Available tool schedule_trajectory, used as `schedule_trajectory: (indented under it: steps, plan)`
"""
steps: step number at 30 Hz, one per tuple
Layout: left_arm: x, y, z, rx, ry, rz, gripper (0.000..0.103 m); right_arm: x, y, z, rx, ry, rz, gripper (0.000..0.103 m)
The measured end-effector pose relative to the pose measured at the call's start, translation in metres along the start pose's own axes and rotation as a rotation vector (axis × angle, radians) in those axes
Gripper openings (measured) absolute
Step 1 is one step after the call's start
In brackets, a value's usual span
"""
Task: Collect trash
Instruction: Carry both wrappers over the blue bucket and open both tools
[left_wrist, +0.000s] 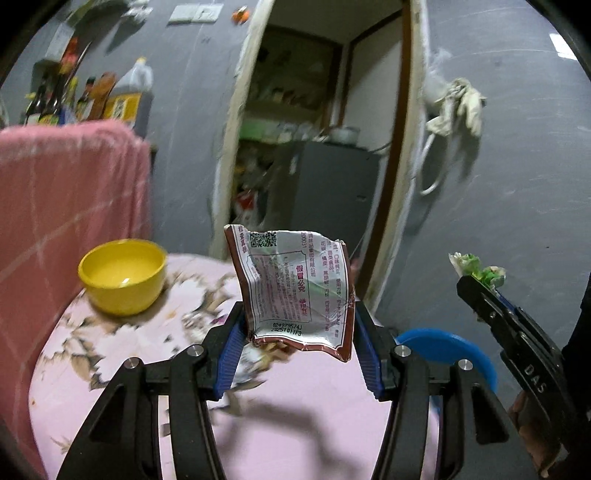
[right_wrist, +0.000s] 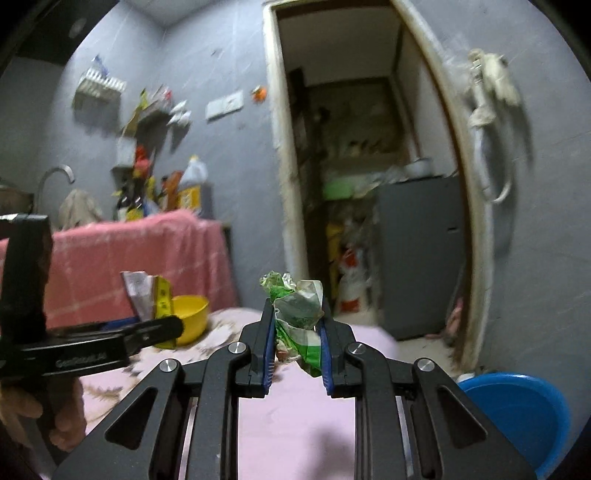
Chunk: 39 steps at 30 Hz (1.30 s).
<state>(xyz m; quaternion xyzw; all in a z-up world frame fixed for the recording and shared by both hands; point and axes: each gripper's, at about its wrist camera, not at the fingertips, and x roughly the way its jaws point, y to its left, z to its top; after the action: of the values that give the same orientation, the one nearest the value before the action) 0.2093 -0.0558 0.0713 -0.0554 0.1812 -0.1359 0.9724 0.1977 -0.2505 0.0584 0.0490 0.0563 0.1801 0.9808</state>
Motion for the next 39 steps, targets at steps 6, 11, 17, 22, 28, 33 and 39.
schedule_trajectory:
  steps: [6,11,17,22,28,33,39]
  plan:
    - [0.012,-0.047,0.01,0.035,-0.017,-0.095,0.05,-0.025,-0.036,0.007,0.015,-0.068,-0.124,0.018]
    - [0.033,-0.086,0.007,0.07,-0.003,-0.161,0.05,-0.041,-0.066,0.004,0.036,-0.078,-0.232,0.018]
    - [0.07,-0.124,0.002,0.087,0.086,-0.224,0.05,-0.047,-0.103,0.0,0.091,-0.047,-0.344,0.018]
    - [0.105,-0.148,-0.005,0.107,0.194,-0.253,0.05,-0.049,-0.136,-0.011,0.185,0.024,-0.411,0.018]
    - [0.15,-0.169,-0.024,0.134,0.355,-0.249,0.05,-0.042,-0.168,-0.027,0.286,0.137,-0.462,0.019]
    - [0.175,-0.183,-0.041,0.169,0.446,-0.242,0.05,-0.036,-0.184,-0.039,0.343,0.218,-0.48,0.021]
    - [0.193,-0.187,-0.058,0.177,0.499,-0.236,0.05,-0.035,-0.193,-0.047,0.39,0.271,-0.477,0.021]
